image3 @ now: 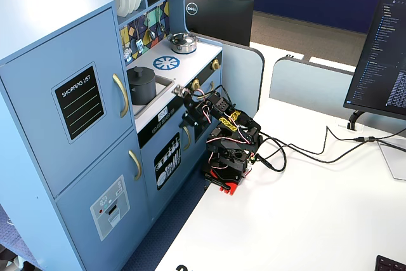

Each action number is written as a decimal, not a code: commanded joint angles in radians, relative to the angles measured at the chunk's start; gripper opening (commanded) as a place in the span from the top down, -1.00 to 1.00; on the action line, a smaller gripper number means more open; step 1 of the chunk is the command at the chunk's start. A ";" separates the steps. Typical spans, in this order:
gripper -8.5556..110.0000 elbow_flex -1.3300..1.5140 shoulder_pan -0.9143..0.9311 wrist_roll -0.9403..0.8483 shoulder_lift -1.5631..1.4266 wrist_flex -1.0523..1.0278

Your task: Take off the lid from the gray recipient and place it on the counter

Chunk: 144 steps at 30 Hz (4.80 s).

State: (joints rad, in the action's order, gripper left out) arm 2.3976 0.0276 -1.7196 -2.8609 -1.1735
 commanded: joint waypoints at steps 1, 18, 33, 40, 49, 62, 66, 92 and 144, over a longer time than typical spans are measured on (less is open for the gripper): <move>0.86 -0.107 0.014 0.015 0.000 0.176; 0.85 -0.296 0.011 0.034 0.112 0.635; -0.03 -0.255 0.123 0.181 0.311 1.003; 0.02 -0.207 0.109 0.124 0.373 1.155; 0.07 -0.238 0.078 0.084 0.468 1.201; 0.13 -0.357 0.055 0.077 0.620 1.195; 0.14 -0.402 0.055 0.078 0.661 1.180; 0.86 -0.465 0.017 0.031 0.761 1.129; 0.86 -0.641 0.235 0.078 0.658 1.037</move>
State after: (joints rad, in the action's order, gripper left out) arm 1.8208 0.2117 -1.6506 -2.1460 -0.1534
